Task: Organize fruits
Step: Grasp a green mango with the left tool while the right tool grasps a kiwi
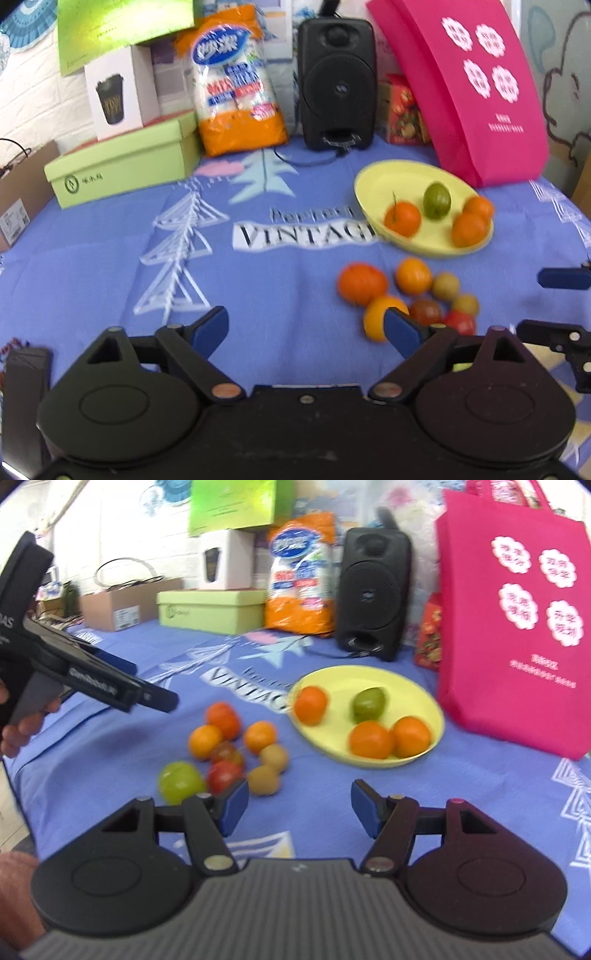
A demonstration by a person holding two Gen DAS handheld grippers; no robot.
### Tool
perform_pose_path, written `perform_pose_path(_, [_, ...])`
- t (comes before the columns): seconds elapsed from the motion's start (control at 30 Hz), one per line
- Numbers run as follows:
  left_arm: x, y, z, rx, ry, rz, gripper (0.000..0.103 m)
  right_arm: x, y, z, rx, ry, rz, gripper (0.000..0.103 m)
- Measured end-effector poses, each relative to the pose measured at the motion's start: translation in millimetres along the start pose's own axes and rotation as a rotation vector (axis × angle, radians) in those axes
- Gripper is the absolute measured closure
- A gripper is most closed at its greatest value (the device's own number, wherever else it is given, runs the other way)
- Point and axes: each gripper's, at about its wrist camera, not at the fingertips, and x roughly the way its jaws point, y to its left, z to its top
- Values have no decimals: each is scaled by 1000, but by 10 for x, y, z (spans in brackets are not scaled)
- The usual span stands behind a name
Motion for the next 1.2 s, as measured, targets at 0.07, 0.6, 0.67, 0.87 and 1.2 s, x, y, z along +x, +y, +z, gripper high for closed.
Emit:
perform_pose_path(0.07, [7,-47,-84,13,11,-6,20,11,82,-32,-15,9,21,42])
perform_pose_path(0.6, [-155,-448,-179,32,-16,-164,22,98,64,-137,-15,68,37,44])
perform_pose_path(0.67, [-150,-499,-174,31,-11,-192,21,95,33,-143,-11,65,37,44])
perform_pose_path(0.87, [-149,-593,-203,32,6,-235,21,75,-68,-168,4,63,12,44])
perform_pose_path(1.2, [119,-695,-269,51,64,-210,54,67,-89,-175,7,60,11,44])
